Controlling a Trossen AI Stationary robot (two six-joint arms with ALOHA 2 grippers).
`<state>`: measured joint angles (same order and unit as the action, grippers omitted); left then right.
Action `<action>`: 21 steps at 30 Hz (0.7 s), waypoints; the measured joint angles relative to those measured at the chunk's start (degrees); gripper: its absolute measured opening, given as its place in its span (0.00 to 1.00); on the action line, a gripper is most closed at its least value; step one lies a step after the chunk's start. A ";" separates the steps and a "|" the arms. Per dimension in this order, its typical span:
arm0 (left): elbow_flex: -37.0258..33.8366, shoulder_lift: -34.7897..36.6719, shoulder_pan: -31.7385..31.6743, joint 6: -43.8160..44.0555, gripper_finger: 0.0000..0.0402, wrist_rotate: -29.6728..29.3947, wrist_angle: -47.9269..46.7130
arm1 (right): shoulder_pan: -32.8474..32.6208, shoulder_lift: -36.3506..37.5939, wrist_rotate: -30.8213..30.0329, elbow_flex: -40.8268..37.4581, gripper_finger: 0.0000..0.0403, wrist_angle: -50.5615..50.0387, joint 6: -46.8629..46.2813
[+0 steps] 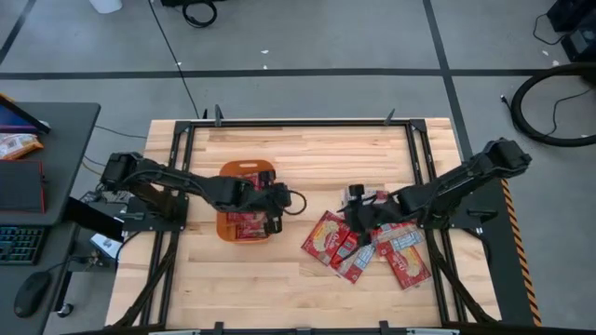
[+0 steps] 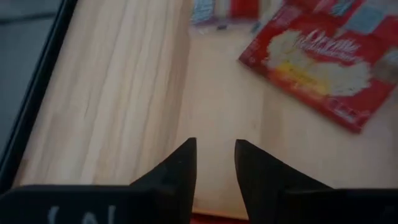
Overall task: Sort popcorn bags into baskets
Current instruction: Put the popcorn bag into the orange bin
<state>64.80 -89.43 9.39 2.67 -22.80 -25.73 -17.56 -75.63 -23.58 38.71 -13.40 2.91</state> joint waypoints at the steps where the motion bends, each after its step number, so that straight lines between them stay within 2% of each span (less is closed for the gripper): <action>1: -0.97 1.12 -0.19 -0.54 0.28 0.23 0.57 | 0.16 -1.14 -0.82 1.44 0.33 -3.40 -2.20; 6: -5.59 5.83 -0.25 -4.71 0.26 0.52 6.95 | 0.67 -5.19 0.37 6.26 0.40 -19.83 -11.34; 11: -10.91 11.49 -0.22 -7.60 0.26 0.62 15.66 | 0.77 -8.63 4.17 7.99 0.52 -29.38 -19.19; 16: -17.30 17.90 -0.78 -8.31 0.26 1.98 21.90 | 0.92 -12.42 5.50 7.35 0.58 -33.03 -23.23; 21: -23.79 23.97 -2.00 -7.64 0.26 5.95 27.80 | 0.92 -15.96 4.57 7.13 0.55 -32.73 -23.22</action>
<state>41.00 -65.47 7.39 -4.97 -16.85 2.07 -16.64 -91.59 -19.01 45.84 -46.13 -20.32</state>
